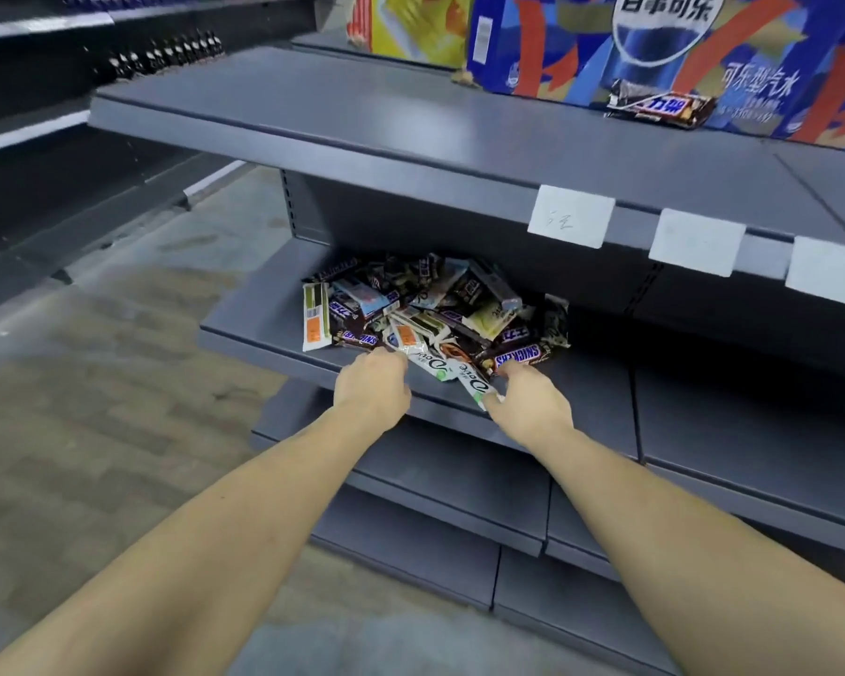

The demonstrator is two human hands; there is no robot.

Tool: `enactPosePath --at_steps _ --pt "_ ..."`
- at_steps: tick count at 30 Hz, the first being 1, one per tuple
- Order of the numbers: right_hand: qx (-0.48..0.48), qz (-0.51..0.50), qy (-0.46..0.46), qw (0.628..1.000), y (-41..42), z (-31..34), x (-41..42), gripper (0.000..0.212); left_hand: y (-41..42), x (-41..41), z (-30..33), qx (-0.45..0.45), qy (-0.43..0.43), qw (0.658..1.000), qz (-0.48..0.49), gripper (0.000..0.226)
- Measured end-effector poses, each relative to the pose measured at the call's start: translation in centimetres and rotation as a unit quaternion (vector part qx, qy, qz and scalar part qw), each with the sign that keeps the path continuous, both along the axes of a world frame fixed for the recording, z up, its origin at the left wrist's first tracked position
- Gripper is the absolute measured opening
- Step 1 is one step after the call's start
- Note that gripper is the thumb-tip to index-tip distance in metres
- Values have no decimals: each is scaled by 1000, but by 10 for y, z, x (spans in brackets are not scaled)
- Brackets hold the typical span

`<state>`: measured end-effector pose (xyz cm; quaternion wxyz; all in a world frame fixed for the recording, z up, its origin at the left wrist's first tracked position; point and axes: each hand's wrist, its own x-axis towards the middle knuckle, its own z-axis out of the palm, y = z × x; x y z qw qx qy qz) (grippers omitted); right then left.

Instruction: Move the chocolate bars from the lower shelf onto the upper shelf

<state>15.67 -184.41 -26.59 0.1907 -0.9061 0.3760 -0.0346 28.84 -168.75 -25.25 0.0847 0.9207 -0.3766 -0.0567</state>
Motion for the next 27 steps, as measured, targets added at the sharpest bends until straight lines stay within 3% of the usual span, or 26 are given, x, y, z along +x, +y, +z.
enactPosePath --at_steps 10,14,20,27 --pt "-19 -4 -7 1000 -15 -36 42 44 -40 46 -38 7 43 999 -21 49" --pt "-24 -3 -21 999 -21 -42 50 43 -63 48 -48 -22 33 999 13 56" --pt "-32 18 -15 999 -26 -45 49 45 -87 44 -58 8 -33 997 66 62" --pt "-23 21 -24 999 -27 -44 47 45 -98 54 -51 17 -9 995 98 62"
